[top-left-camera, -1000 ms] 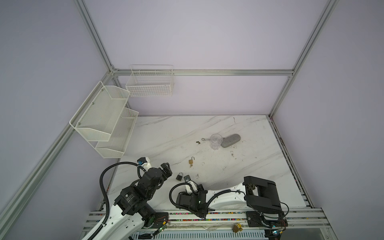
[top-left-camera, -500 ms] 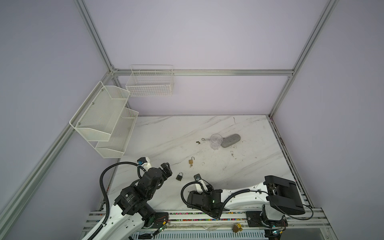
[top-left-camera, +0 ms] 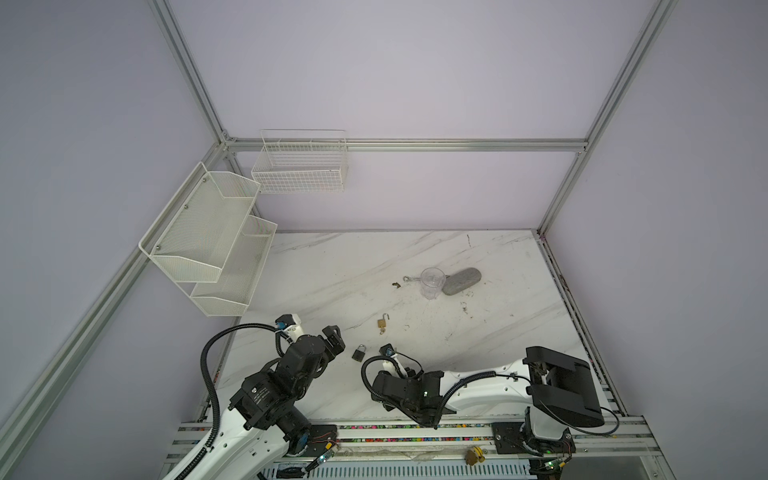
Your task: Unlock with the key
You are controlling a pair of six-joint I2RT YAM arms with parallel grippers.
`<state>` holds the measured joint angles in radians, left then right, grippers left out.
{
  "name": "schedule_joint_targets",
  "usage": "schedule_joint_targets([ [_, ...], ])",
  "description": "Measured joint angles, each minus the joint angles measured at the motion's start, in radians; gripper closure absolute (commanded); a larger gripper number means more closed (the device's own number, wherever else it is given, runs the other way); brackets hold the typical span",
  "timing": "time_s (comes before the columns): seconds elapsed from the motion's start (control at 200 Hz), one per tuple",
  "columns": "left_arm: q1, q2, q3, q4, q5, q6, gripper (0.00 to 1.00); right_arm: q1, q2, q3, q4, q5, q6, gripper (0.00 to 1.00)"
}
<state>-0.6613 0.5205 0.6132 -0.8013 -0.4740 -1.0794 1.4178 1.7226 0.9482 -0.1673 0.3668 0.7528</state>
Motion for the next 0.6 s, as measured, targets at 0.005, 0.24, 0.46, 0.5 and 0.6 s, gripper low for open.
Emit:
schedule_joint_targets([
  [0.005,0.000,0.001,0.000,0.000,0.000,0.000,0.00,-0.002,0.000,-0.001,0.001,-0.004,-0.003,0.52],
  [0.24,0.000,0.044,0.000,0.032,0.021,0.010,0.00,-0.041,-0.008,-0.030,0.017,-0.061,-0.012,0.61],
  [0.46,0.000,0.052,0.000,0.045,0.028,0.023,0.00,-0.041,0.013,-0.023,0.021,-0.092,-0.017,0.67],
  [0.5,0.000,0.052,0.000,0.048,0.029,0.024,0.00,-0.041,0.019,-0.023,0.021,-0.095,-0.017,0.68],
  [0.6,0.000,0.052,0.000,0.054,0.034,0.024,0.00,-0.040,0.027,-0.021,0.021,-0.095,-0.017,0.70],
])
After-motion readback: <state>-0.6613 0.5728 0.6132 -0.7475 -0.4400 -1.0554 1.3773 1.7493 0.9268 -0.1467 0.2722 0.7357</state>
